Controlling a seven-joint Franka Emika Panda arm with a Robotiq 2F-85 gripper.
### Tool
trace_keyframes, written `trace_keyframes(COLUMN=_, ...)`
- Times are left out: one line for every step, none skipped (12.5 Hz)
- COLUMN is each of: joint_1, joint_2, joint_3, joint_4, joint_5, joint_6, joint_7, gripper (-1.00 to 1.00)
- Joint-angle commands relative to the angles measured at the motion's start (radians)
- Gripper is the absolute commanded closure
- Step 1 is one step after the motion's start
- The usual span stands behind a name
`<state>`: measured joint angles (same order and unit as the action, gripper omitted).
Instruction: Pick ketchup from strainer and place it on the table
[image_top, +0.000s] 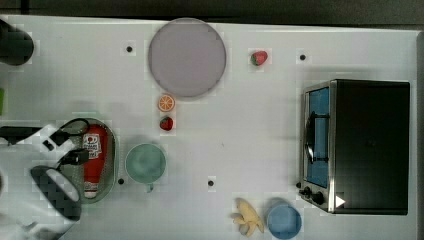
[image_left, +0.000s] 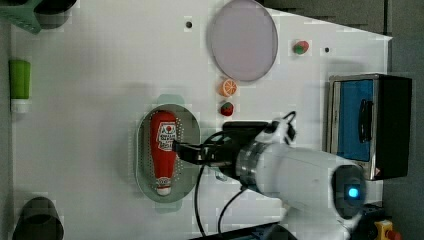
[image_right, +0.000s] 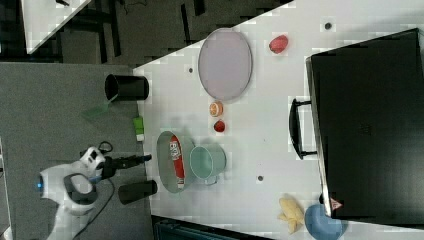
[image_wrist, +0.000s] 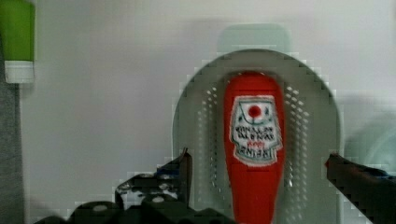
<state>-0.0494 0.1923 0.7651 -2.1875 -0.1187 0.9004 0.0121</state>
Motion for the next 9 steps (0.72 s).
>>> trace_keyframes(joint_1=-0.003, joint_2=0.106, joint_3=-0.019, joint_4=-0.058, joint_5=-0.048, joint_6=0.104, joint_7=0.151, gripper=-1.0)
trace_keyframes(joint_1=-0.001, joint_2=0.148, joint_3=-0.018, joint_4=-0.057, joint_5=-0.074, joint_6=0.127, joint_7=0.195, gripper=-1.0)
trace_keyframes(joint_1=0.0, joint_2=0.188, joint_3=-0.019, joint_4=-0.053, joint_5=-0.116, joint_6=0.145, joint_7=0.216, gripper=-1.0)
trace_keyframes(joint_1=0.0, joint_2=0.225, joint_3=-0.022, joint_4=-0.047, joint_5=-0.163, joint_6=0.16, joint_7=0.228, gripper=-1.0)
trace_keyframes(joint_1=0.002, joint_2=0.257, joint_3=-0.03, joint_4=-0.039, joint_5=-0.209, joint_6=0.174, joint_7=0.238, gripper=-1.0)
trace_keyframes(joint_1=0.003, joint_2=0.285, joint_3=-0.04, joint_4=-0.027, joint_5=-0.252, joint_6=0.183, joint_7=0.243, gripper=-1.0)
trace_keyframes(joint_1=0.005, joint_2=0.31, joint_3=-0.051, joint_4=-0.012, joint_5=-0.291, joint_6=0.184, joint_7=0.247, gripper=-1.0)
trace_keyframes(joint_1=0.01, joint_2=0.333, joint_3=-0.061, joint_4=0.005, joint_5=-0.325, joint_6=0.183, joint_7=0.247, gripper=-1.0)
trace_keyframes(joint_1=0.018, joint_2=0.357, joint_3=-0.072, joint_4=0.021, joint_5=-0.351, joint_6=0.182, joint_7=0.248, gripper=-1.0)
